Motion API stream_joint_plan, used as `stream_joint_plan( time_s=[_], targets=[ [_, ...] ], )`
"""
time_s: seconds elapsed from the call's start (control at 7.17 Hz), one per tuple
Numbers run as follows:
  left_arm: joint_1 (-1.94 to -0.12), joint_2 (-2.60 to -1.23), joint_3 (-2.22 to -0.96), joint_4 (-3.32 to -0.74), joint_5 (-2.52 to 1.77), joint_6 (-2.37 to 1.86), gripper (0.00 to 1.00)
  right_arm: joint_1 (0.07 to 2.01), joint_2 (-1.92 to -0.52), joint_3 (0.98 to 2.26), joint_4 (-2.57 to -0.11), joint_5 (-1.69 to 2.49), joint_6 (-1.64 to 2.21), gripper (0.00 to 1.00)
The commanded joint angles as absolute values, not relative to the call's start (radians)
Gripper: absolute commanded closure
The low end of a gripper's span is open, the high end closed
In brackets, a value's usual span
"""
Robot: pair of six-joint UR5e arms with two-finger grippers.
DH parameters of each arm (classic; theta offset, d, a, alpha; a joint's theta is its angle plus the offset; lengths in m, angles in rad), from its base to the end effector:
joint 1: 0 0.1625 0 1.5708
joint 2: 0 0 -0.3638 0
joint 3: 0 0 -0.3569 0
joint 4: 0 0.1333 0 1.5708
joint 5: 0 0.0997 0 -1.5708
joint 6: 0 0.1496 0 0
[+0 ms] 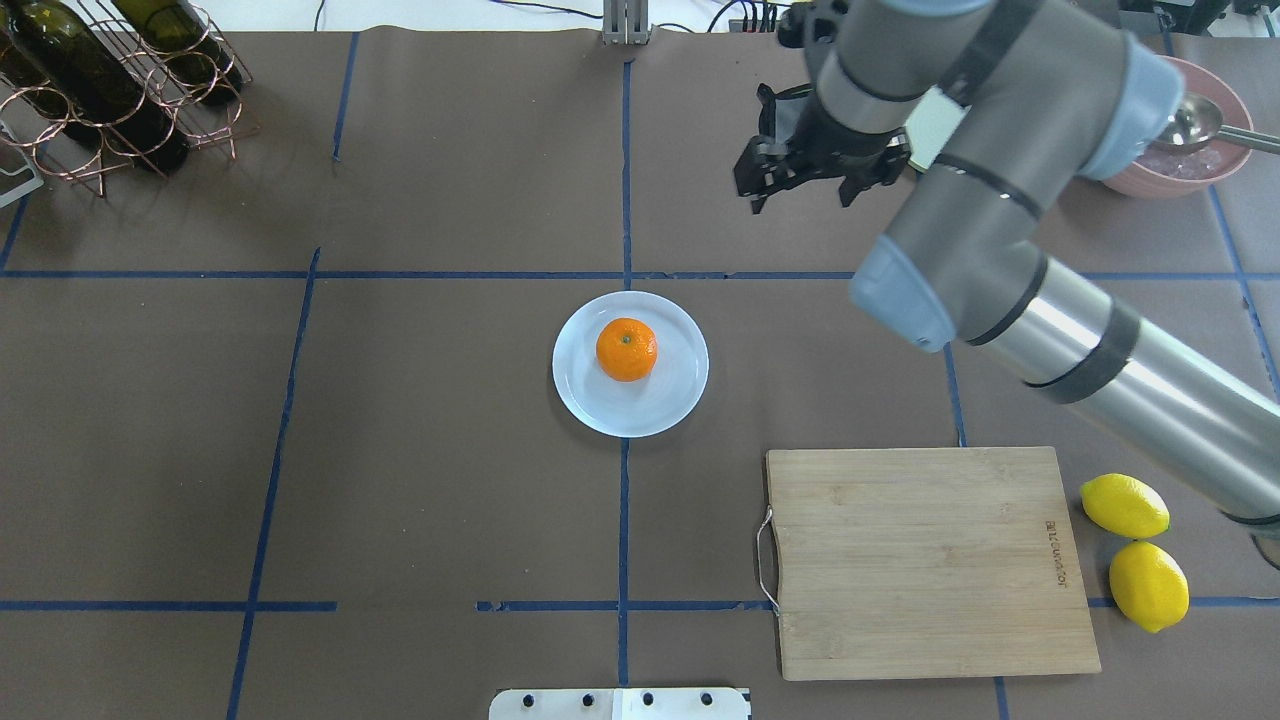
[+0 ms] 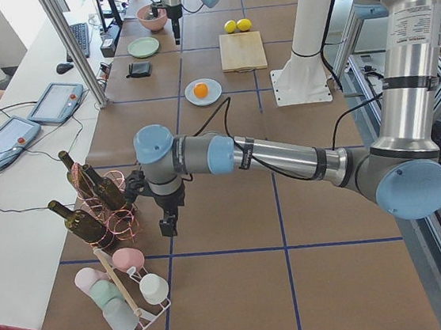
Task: Pick orange to plate
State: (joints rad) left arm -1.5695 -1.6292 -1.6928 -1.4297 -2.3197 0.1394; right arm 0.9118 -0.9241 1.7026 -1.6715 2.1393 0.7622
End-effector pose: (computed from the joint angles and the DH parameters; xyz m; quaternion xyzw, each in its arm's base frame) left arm -0.0308 -0.4763 0.5672 0.0435 0.3636 0.0726 0.9277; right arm -0.3441 -0.5304 0.2379 0.0694 -0.4086 -0.0464 0.9089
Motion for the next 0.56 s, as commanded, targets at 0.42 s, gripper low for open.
stream_joint_plan(
  time_s=[0.42],
  targets=[
    [-1.588,-1.566,-1.663,-1.462,-2.390,0.123,0.00,1.262,-1.302,1.743,-1.683,2.327,0.221,0.00]
  ],
)
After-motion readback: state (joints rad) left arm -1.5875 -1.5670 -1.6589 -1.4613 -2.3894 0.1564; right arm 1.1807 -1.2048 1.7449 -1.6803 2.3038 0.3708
